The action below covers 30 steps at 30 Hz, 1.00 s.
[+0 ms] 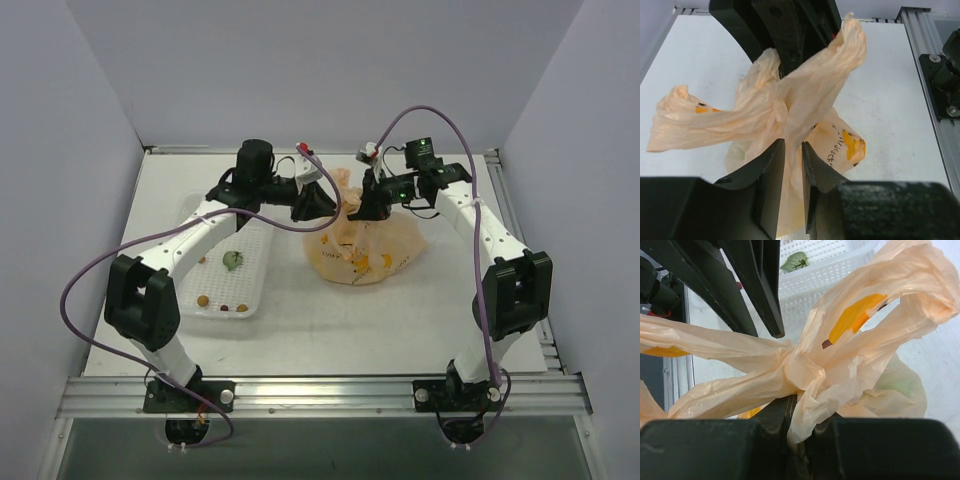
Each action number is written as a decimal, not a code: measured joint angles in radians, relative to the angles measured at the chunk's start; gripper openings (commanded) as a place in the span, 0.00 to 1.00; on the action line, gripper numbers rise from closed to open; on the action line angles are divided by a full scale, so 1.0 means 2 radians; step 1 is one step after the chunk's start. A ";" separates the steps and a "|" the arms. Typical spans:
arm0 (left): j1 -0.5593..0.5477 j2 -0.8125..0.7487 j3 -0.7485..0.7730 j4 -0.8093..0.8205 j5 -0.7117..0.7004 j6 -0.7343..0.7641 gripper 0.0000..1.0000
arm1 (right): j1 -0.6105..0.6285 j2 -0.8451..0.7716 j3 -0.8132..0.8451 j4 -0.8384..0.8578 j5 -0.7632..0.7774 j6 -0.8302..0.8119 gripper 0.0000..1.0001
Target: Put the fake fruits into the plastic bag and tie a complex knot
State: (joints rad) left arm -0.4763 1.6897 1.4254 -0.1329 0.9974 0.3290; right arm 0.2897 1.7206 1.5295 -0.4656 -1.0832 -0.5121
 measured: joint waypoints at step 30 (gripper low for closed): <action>-0.019 0.050 0.025 0.143 0.005 -0.150 0.45 | 0.005 0.007 0.000 -0.012 -0.007 0.007 0.00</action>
State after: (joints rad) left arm -0.5137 1.7893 1.4750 0.1524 1.0069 0.0288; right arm 0.3004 1.7355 1.5295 -0.4900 -1.0977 -0.4988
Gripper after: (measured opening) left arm 0.413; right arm 0.049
